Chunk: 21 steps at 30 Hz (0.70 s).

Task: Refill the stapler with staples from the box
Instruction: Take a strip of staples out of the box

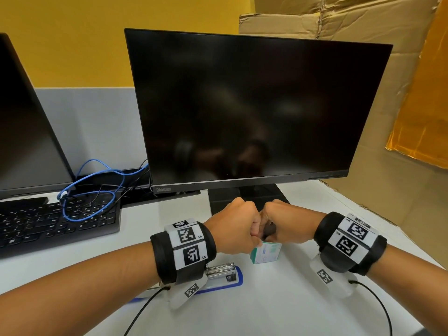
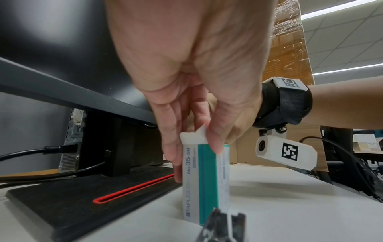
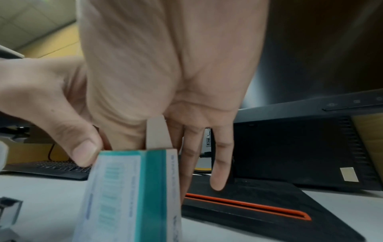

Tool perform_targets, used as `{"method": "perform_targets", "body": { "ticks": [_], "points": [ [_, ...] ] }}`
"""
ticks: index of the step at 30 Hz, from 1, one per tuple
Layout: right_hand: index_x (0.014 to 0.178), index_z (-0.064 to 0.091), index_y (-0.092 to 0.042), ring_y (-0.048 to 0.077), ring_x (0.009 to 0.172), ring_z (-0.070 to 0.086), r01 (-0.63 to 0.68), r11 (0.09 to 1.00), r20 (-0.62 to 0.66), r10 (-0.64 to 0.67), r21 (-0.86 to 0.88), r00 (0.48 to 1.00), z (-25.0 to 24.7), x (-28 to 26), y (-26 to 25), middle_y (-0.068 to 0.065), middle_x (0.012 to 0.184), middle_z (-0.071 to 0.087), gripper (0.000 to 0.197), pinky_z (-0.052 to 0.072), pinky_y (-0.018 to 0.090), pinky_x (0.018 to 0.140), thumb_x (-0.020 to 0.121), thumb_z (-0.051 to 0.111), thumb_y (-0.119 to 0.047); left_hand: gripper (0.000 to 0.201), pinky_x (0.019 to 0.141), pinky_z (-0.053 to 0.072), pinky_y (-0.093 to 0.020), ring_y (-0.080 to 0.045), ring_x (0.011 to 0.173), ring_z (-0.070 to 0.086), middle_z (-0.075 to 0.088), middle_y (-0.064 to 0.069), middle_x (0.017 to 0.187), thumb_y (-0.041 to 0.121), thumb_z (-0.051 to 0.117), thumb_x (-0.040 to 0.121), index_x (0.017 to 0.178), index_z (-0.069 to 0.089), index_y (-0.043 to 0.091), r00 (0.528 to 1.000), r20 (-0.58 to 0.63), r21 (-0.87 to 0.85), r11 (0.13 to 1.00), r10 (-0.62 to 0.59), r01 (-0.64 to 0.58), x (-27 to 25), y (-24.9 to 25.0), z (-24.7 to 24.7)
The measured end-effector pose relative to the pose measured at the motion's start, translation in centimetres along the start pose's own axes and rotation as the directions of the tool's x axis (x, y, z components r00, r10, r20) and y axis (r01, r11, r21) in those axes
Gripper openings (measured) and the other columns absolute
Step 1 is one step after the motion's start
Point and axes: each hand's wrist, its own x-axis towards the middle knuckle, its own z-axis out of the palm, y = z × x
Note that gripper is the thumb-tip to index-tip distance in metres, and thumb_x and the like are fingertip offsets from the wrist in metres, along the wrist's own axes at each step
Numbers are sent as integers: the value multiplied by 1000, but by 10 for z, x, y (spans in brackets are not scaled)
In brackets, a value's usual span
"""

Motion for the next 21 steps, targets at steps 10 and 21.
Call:
{"method": "perform_targets", "body": {
  "ticks": [10, 21],
  "points": [
    [105, 73, -14, 17, 101, 70, 4, 1000, -32, -4, 3, 999, 3, 6, 5, -1, 115, 72, 21, 49, 5, 62, 86, 70, -22, 13, 73, 57, -24, -17, 80, 68, 74, -9, 87, 15, 71, 87, 82, 71, 2, 1000, 3, -1, 1000, 7, -7, -2, 0, 0],
    [107, 72, -19, 21, 94, 72, 43, 966, -87, -67, -255, 994, 5, 1, -1, -1, 115, 72, 28, 60, 28, 82, 87, 67, -37, 18, 69, 55, -21, -21, 85, 70, 72, -10, 89, 17, 72, 87, 80, 70, 1, 1000, -3, -3, 1000, -28, 28, -3, 0, 2]
  ]
}}
